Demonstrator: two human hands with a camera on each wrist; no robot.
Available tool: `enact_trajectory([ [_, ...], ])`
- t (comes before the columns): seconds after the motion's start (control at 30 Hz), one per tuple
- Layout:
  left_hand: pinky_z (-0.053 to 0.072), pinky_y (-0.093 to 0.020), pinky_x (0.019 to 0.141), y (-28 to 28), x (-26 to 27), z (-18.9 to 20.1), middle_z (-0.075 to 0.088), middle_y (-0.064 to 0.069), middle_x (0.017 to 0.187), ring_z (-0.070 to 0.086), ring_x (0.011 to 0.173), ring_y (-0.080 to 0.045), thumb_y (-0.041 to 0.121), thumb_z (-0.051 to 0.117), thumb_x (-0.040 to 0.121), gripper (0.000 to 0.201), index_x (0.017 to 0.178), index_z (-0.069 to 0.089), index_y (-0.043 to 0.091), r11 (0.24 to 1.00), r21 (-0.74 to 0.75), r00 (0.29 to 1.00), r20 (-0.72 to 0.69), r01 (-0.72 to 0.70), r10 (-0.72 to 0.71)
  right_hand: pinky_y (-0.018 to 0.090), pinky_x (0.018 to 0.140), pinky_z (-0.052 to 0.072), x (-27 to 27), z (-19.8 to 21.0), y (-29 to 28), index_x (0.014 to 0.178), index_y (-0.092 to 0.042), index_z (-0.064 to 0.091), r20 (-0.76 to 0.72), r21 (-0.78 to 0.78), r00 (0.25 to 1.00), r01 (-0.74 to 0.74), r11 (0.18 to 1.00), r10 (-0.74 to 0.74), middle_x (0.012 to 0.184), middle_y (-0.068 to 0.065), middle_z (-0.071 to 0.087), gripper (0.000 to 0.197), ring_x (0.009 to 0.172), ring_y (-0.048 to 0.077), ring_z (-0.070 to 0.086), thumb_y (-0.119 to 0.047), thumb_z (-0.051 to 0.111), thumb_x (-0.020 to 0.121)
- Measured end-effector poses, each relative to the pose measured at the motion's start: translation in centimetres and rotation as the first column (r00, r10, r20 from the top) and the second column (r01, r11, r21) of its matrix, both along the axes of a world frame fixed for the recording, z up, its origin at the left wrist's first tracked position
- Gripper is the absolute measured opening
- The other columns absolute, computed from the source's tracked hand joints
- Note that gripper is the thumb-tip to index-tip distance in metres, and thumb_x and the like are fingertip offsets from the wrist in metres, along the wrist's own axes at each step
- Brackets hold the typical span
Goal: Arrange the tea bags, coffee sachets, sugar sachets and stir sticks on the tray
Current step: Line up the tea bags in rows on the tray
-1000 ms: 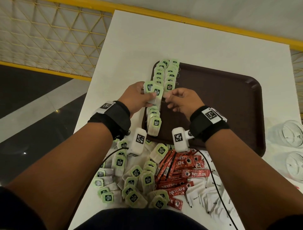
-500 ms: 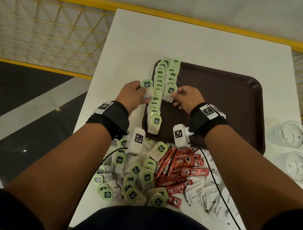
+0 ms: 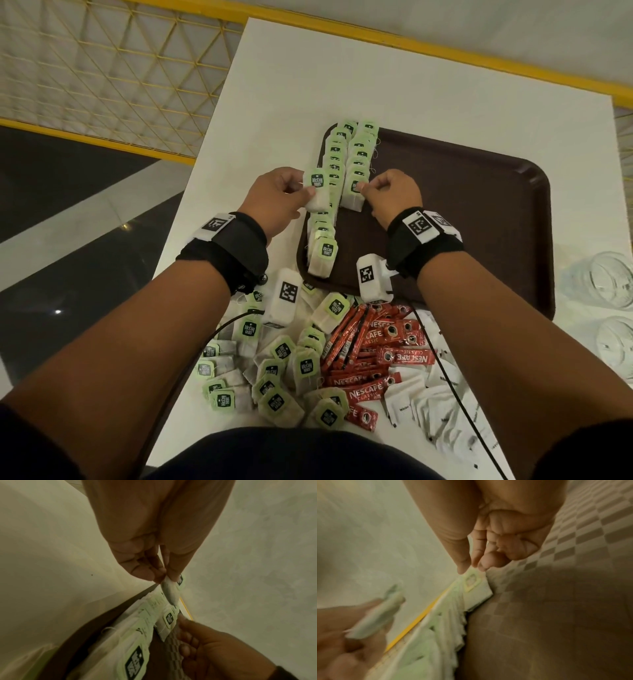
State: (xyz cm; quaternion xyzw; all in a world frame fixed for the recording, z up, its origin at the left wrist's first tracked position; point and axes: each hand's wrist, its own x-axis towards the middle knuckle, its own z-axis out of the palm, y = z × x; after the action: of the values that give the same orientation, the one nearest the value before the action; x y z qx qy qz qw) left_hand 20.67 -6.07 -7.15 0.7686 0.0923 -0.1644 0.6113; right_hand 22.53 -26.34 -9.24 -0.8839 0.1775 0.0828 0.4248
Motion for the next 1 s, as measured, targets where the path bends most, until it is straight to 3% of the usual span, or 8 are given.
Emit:
enact_trajectory([
  [0.13, 0.051, -0.027, 0.063, -0.7, -0.3, 0.0, 0.065, -0.012, 0.091, 0.061, 0.082, -0.018, 0.016, 0.070, 0.089, 0.012, 0.088, 0.059, 0.019, 1.000, -0.005, 1.000, 0.022, -0.010, 0.010, 0.024, 0.057, 0.049, -1.7, 2.4, 1.0, 0.091, -0.015, 0.068, 0.008, 0.222, 0.979, -0.201, 0.954, 0.205, 0.084, 0.001, 0.069, 0.023, 0.061, 0.008, 0.059, -0.037, 0.067, 0.089],
  [0.27, 0.050, -0.027, 0.062, -1.6, -0.7, 0.1, 0.064, -0.011, 0.089, 0.059, 0.077, -0.016, 0.016, 0.071, 0.088, 0.011, 0.088, 0.061, 0.020, 0.999, -0.009, 0.999, 0.027, 0.031, -0.031, 0.018, 0.051, 0.046, -2.7, 2.7, 1.4, 0.098, -0.008, 0.065, -0.015, 0.341, 0.969, -0.225, 0.913, 0.245, 0.081, 0.005, 0.066, 0.015, 0.059, 0.007, 0.059, -0.017, 0.071, 0.087],
  [0.4, 0.052, -0.029, 0.067, -1.7, -1.0, 0.3, 0.066, -0.010, 0.097, 0.062, 0.085, -0.014, 0.020, 0.066, 0.091, 0.008, 0.097, 0.063, 0.017, 0.999, 0.016, 0.999, 0.002, 0.032, -0.032, 0.016, 0.047, 0.046, -2.7, 1.4, 0.4, 0.101, -0.005, 0.065, -0.047, 0.330, 0.996, -0.057, 0.942, 0.077, 0.084, 0.007, 0.068, 0.019, 0.056, 0.006, 0.057, -0.015, 0.072, 0.087],
  [0.53, 0.051, -0.026, 0.069, -1.1, -1.2, 0.6, 0.067, -0.005, 0.098, 0.062, 0.086, -0.013, 0.018, 0.058, 0.094, 0.005, 0.096, 0.062, 0.016, 1.000, 0.030, 1.000, -0.025, -0.006, 0.007, 0.018, 0.044, 0.046, -2.3, -0.1, -0.4, 0.082, -0.017, 0.057, -0.123, 0.240, 0.991, 0.073, 0.968, -0.044, 0.073, 0.001, 0.064, 0.016, 0.052, 0.009, 0.057, -0.018, 0.073, 0.086],
  [0.67, 0.052, -0.028, 0.071, -0.2, -1.8, 0.7, 0.069, -0.004, 0.100, 0.064, 0.088, -0.014, 0.018, 0.054, 0.095, 0.008, 0.096, 0.062, 0.016, 0.999, 0.049, 0.999, -0.029, -0.023, 0.025, 0.026, 0.049, 0.046, -1.4, -0.7, 0.1, 0.078, -0.019, 0.057, -0.162, 0.142, 0.985, 0.080, 0.987, -0.057, 0.071, 0.001, 0.067, 0.021, 0.053, 0.012, 0.062, -0.026, 0.076, 0.083],
  [0.87, 0.050, -0.028, 0.072, 2.3, -3.2, 0.6, 0.069, -0.004, 0.104, 0.065, 0.090, -0.014, 0.018, 0.054, 0.095, 0.009, 0.098, 0.062, 0.017, 0.997, 0.060, 0.997, -0.048, -0.049, 0.052, 0.028, 0.050, 0.046, -1.1, -0.1, 0.4, 0.077, -0.019, 0.053, -0.207, 0.061, 0.976, 0.082, 0.995, -0.068, 0.068, 0.002, 0.066, 0.027, 0.053, 0.014, 0.063, -0.032, 0.076, 0.083],
  [1.0, 0.050, -0.027, 0.072, 4.5, -4.6, 1.4, 0.068, 0.000, 0.099, 0.064, 0.087, -0.013, 0.017, 0.055, 0.095, 0.007, 0.094, 0.062, 0.019, 0.997, 0.058, 0.998, -0.044, -0.043, 0.046, 0.029, 0.055, 0.049, -2.5, 0.8, 0.7, 0.080, -0.017, 0.057, -0.174, -0.001, 0.985, -0.004, 1.000, 0.004, 0.075, 0.006, 0.068, 0.026, 0.057, 0.016, 0.063, -0.037, 0.073, 0.084],
])
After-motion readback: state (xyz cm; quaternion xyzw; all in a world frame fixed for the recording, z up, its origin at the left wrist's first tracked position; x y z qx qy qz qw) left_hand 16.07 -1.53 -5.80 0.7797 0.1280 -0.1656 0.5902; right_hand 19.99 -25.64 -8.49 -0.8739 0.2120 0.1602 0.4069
